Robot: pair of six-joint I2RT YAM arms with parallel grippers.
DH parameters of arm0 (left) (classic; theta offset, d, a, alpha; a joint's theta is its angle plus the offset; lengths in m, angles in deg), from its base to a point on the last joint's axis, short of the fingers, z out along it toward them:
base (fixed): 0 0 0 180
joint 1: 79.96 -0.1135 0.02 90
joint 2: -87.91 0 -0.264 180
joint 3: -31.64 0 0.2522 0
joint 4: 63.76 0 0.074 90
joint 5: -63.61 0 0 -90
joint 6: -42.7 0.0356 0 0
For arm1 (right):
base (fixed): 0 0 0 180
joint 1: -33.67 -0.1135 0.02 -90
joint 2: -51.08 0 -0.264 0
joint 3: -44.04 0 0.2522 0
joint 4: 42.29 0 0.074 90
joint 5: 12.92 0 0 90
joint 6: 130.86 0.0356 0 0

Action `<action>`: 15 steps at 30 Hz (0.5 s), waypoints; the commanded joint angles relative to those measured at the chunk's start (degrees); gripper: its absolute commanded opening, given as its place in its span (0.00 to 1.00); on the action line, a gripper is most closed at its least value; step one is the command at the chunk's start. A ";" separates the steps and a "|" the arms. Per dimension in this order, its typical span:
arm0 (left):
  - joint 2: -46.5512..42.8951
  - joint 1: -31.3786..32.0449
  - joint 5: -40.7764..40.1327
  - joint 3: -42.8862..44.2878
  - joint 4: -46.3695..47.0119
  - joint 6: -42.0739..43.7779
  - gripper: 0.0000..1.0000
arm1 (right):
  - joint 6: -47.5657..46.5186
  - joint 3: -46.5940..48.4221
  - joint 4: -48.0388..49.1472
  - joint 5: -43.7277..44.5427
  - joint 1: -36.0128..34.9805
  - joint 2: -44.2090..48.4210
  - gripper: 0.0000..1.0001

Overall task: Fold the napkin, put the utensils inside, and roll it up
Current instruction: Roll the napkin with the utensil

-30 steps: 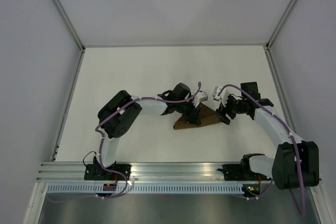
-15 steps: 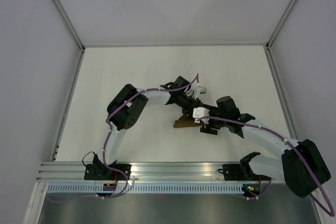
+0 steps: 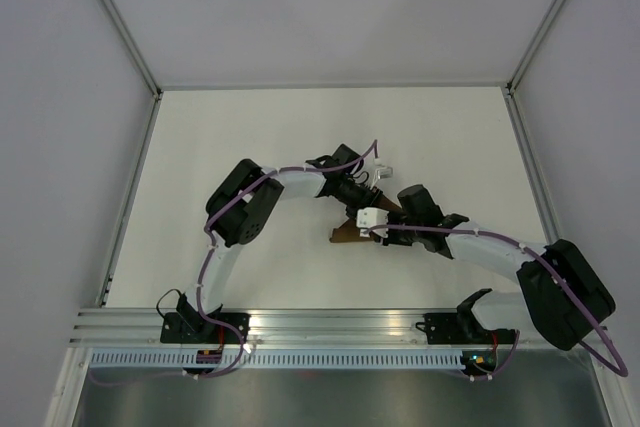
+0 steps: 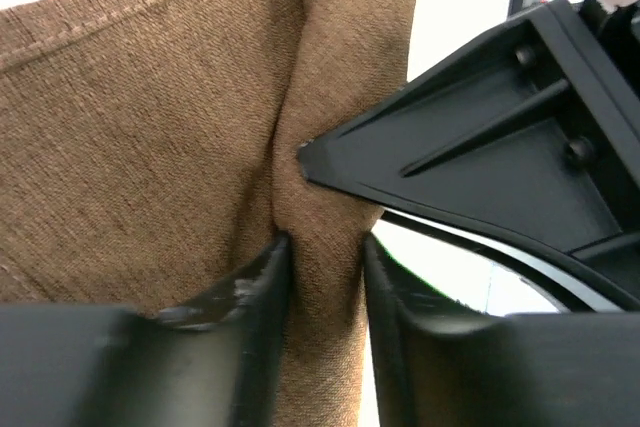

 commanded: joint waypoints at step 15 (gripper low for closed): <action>-16.39 -6.43 -19.27 -11.29 5.34 -5.22 0.59 | -5.40 16.87 -25.83 -13.27 3.13 -12.74 0.20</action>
